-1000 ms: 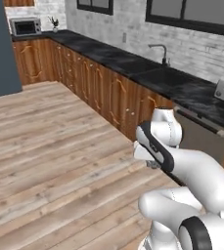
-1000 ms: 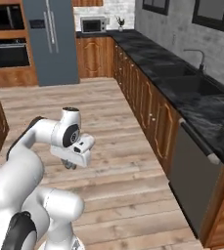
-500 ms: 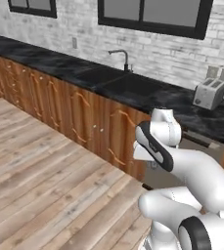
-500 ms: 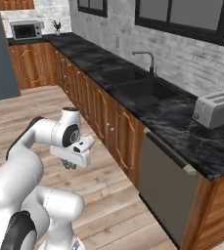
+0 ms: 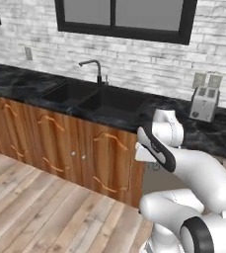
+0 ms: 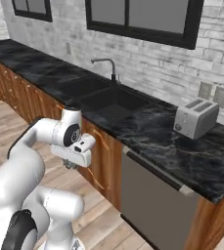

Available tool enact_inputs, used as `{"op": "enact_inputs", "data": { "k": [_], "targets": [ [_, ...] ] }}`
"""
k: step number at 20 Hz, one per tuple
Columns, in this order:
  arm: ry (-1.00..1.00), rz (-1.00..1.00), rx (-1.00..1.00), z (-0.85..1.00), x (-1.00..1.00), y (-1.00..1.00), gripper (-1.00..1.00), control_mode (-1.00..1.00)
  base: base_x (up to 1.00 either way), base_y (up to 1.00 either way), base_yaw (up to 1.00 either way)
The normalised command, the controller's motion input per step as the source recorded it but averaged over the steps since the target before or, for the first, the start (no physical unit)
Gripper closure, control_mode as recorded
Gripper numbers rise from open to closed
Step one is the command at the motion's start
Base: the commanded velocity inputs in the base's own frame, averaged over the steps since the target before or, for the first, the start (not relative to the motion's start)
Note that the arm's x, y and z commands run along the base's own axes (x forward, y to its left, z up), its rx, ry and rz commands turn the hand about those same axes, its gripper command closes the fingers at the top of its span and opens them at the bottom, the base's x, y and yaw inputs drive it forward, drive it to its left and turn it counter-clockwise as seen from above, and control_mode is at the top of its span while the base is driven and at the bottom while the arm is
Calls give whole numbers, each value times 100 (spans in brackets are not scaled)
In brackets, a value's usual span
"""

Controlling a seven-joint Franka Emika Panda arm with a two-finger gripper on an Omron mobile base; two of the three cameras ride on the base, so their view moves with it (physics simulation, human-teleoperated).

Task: Restock the sink supplies by placing the sponge and soap dispenser on the counter and next to the sink. Make sure the soap dispenser is upright.

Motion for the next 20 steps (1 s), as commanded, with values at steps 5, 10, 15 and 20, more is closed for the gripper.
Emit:
{"op": "enact_inputs", "data": {
  "k": [5,10,15,20],
  "targets": [
    [0,0,0,0,0,0,100,100,83,61,-46],
    [0,0,0,0,0,0,100,100,63,53,-50],
    [0,0,0,0,0,0,100,100,59,58,-50],
    [0,0,0,0,0,0,100,100,62,34,-45]
  ]
}}
